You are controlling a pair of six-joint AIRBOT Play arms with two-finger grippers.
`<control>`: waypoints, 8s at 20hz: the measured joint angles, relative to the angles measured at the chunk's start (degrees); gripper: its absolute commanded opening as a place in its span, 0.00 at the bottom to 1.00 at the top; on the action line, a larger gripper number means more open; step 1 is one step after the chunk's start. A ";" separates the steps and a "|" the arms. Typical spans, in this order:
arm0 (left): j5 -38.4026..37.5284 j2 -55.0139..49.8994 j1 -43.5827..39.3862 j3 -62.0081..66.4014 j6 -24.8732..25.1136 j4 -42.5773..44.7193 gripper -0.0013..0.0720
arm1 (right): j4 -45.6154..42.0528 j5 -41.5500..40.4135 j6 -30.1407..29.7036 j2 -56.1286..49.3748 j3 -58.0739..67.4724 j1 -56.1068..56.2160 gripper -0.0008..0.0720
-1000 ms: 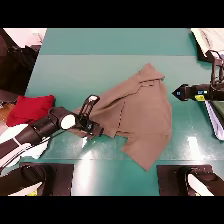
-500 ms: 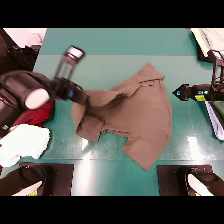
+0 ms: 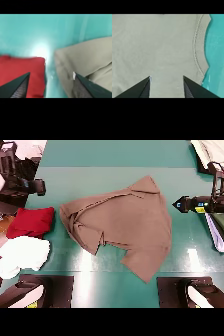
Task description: Fold the shirts.
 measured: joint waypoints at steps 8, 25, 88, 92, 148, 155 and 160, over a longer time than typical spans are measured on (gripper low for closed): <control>-4.68 8.22 -2.38 -18.10 2.97 -17.55 0.88 | 0.00 -0.35 0.00 0.00 0.00 0.00 0.63; 21.40 23.34 -38.75 -51.30 -31.36 -31.30 0.88 | 0.02 -2.78 -0.02 0.00 -0.02 0.00 0.63; 11.30 17.22 -5.44 15.52 9.49 -23.19 0.05 | 15.15 -3.30 -3.72 4.48 20.96 -19.91 0.04; 12.26 17.27 -4.59 31.71 11.50 -22.75 0.05 | 15.28 -5.46 -3.61 5.73 38.45 -25.79 0.04; 12.44 -25.20 -0.68 -1.77 19.32 -29.29 0.68 | 1.07 -3.58 0.74 -31.69 10.51 -13.75 0.62; 4.96 -24.00 0.20 -1.36 18.21 -30.03 0.93 | 1.46 0.76 0.74 -24.63 9.77 -16.52 0.62; -2.40 -15.50 3.67 -6.34 18.49 -28.13 0.92 | 1.46 8.61 -1.07 -17.97 9.68 -19.63 0.61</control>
